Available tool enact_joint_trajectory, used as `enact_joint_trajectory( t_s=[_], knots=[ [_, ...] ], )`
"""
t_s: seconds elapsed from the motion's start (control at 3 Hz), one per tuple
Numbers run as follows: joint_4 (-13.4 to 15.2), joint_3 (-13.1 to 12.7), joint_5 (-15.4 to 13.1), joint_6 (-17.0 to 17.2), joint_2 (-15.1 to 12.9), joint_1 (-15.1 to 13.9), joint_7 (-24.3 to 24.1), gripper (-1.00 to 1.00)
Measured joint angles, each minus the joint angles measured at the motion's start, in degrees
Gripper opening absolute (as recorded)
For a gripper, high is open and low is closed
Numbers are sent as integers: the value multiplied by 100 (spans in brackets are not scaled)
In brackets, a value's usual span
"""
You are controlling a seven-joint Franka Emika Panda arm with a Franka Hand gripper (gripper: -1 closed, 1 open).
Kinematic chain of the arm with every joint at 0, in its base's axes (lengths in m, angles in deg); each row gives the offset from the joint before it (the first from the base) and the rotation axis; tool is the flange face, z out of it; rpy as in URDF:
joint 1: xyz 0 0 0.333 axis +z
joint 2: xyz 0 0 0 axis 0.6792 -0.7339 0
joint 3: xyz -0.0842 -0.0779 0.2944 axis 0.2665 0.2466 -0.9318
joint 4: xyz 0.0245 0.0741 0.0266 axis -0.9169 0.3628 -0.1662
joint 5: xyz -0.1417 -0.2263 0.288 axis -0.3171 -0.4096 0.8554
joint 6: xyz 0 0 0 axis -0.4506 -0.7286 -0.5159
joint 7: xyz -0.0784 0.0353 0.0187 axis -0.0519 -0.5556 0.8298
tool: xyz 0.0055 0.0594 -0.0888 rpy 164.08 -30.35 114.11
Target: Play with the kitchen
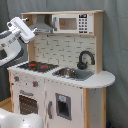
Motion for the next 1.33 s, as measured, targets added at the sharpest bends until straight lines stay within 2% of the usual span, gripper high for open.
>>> enact_joint_trajectory(
  t_s=[0.33,0.67,1.33],
  knots=[
    [23,-92,1,380,127,-1,-402,100],
    [48,-244,4,954,249,-6,-944,100],
    [40,-479,14,1915,287,-56,-1824,100]
  ],
)
